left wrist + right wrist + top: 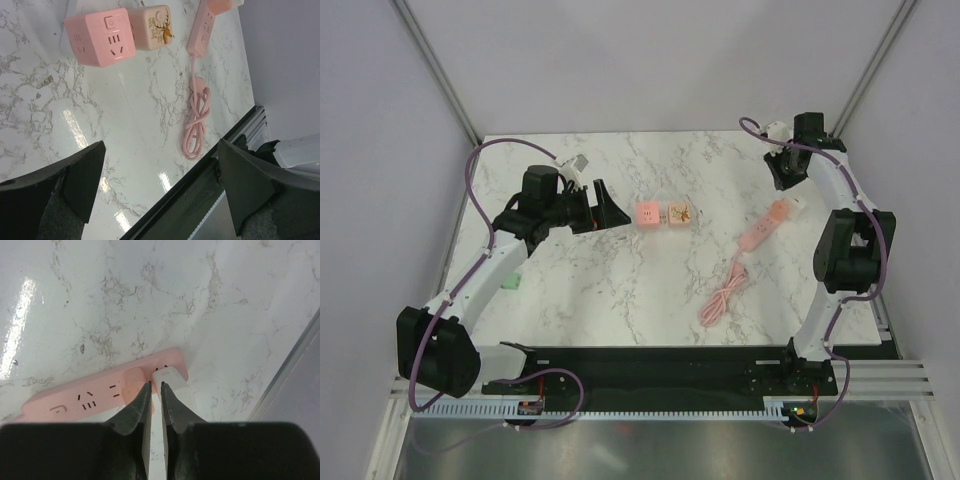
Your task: Insert the plug
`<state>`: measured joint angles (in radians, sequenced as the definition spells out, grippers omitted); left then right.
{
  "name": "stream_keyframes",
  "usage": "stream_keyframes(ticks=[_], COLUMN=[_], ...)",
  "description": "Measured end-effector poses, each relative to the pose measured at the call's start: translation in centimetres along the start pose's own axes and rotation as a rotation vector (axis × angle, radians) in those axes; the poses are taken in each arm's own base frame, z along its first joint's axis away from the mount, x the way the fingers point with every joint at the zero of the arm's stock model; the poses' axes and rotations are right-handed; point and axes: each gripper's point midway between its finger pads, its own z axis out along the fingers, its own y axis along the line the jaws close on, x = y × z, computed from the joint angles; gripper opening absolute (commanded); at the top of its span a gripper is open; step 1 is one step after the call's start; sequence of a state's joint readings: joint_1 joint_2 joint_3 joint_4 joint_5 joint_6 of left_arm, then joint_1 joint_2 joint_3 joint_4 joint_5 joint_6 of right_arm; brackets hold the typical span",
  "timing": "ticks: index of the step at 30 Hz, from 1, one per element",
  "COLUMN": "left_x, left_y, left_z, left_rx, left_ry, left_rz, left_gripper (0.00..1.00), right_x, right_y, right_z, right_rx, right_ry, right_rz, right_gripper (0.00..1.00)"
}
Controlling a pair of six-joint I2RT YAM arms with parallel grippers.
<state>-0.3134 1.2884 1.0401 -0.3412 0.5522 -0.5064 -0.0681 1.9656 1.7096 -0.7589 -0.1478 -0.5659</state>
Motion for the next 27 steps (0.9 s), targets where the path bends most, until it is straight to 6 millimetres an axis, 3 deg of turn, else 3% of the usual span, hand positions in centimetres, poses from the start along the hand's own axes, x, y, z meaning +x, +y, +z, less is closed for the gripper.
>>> stream_keyframes(ticks=[3,8,11,16,21,27], left_x=[-0.1,-0.3,-0.5,-0.8,-1.2,-0.9], left_y=[0.1,0.6,0.8,1.5,3.6,6.5], left_z=[0.0,0.1,0.1,0.1,-0.3,-1.3], left_rx=[-0.009,-0.037,-0.049,-0.097,-0.217,-0.384], left_ry=[-0.005,-0.020,-0.027,-0.052,-0.094,-0.121], left_rz=[-0.001,-0.019,-0.025,-0.046,-0.106,-0.199], left_gripper=[1.00,1.00,1.00,1.00,1.00,1.00], right_x=[-0.5,0.7,2.3,3.8,4.9,5.1], right_y=[-1.4,-3.7,-3.9,-2.6,-1.8,-1.7], right_z=[-2.2,-4.7,-4.2,-2.5,-0.8,-0.6], right_rx=[0.069,0.157,0.163,0.119,0.088,0.086], right_ry=[-0.031,-0.053,-0.022,0.013,0.047,0.050], right_rz=[0.055,0.147,0.181,0.192,0.195,0.196], right_gripper=[0.00,0.00,0.00,0.00,0.00,0.00])
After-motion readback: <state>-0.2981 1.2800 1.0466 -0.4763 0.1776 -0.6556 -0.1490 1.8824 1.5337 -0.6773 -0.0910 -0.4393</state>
